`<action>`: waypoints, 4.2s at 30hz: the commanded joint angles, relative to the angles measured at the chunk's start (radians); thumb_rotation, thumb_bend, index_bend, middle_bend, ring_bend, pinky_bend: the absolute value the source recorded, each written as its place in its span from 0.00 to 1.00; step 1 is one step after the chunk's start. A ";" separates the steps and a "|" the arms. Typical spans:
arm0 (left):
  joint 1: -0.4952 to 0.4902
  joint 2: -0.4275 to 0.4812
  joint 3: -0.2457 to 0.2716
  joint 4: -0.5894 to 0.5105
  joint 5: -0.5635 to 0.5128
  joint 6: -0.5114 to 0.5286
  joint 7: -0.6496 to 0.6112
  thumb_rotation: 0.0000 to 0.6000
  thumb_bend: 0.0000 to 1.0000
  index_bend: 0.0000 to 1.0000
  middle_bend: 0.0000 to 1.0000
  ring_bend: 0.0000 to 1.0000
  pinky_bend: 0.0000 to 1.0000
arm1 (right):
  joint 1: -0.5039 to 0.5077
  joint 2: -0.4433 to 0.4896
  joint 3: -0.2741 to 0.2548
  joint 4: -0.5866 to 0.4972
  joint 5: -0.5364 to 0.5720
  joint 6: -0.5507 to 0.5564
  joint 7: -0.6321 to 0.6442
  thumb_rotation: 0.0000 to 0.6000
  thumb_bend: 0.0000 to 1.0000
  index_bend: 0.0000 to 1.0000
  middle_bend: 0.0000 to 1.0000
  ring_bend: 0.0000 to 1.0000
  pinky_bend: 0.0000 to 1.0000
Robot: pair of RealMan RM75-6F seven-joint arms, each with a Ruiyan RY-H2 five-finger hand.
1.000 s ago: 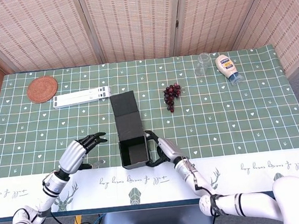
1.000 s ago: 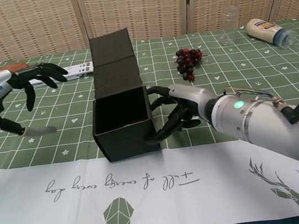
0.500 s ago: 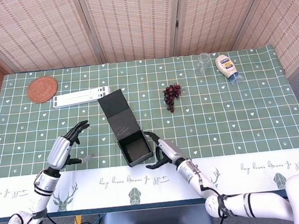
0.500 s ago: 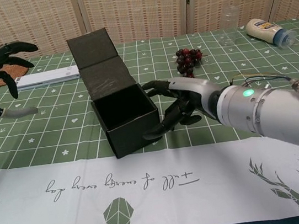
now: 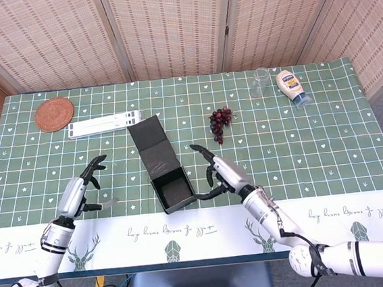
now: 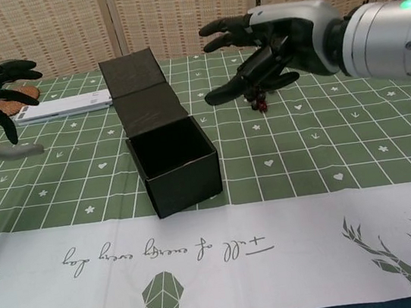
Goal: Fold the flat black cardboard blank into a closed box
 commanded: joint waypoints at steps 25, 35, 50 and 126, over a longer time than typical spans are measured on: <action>0.030 0.078 -0.049 -0.301 -0.159 -0.252 0.145 1.00 0.13 0.00 0.00 0.48 0.75 | 0.037 -0.299 -0.152 0.449 -0.192 0.088 -0.122 1.00 0.17 0.00 0.04 0.68 1.00; 0.045 0.090 -0.055 -0.314 -0.172 -0.280 0.150 1.00 0.12 0.00 0.00 0.48 0.75 | 0.077 -0.457 -0.135 0.596 -0.225 0.108 -0.155 1.00 0.18 0.00 0.04 0.68 1.00; 0.010 0.083 -0.061 -0.238 -0.112 -0.373 -0.002 1.00 0.13 0.00 0.00 0.48 0.75 | 0.007 -0.258 -0.079 0.248 -0.183 0.119 -0.162 1.00 0.18 0.00 0.04 0.68 1.00; -0.060 0.005 -0.046 -0.278 0.052 -0.319 -0.276 1.00 0.12 0.38 0.39 0.61 0.81 | 0.024 -0.288 -0.001 0.396 0.019 0.087 0.025 1.00 0.22 0.00 0.11 0.68 1.00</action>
